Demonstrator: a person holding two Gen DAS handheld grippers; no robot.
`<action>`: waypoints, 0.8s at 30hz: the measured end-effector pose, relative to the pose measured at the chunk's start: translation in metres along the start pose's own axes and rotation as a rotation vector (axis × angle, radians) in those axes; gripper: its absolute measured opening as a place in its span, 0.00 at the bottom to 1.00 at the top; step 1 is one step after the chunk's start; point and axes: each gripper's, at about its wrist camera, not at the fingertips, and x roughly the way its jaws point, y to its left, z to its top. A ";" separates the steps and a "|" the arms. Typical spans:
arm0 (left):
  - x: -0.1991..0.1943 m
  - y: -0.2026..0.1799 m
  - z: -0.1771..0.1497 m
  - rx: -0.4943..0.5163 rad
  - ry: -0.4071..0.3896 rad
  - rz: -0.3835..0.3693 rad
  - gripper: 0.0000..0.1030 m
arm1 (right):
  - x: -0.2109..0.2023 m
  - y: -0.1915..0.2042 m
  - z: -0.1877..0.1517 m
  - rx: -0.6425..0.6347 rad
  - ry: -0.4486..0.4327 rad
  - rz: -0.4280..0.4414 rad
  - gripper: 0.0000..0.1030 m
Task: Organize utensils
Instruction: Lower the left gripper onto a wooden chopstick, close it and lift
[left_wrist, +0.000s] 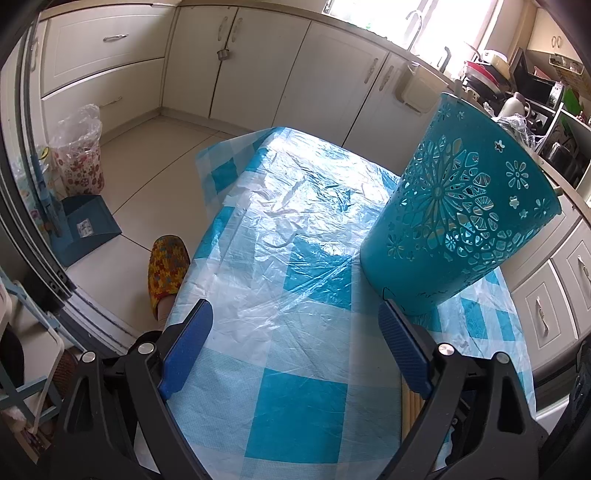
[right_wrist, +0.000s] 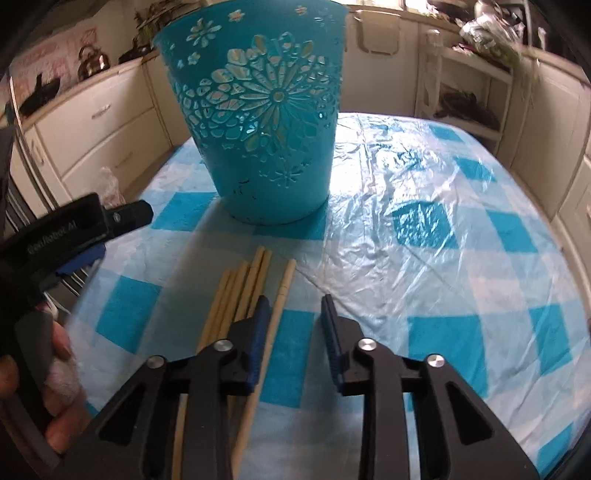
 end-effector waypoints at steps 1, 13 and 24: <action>0.000 0.000 0.000 0.000 -0.001 0.000 0.85 | 0.000 0.000 0.000 -0.015 0.004 -0.012 0.19; -0.004 -0.039 -0.028 0.231 0.141 0.014 0.85 | -0.008 -0.044 -0.004 -0.003 0.049 0.028 0.11; -0.001 -0.070 -0.048 0.357 0.164 0.087 0.85 | -0.012 -0.053 -0.008 0.034 0.048 0.121 0.11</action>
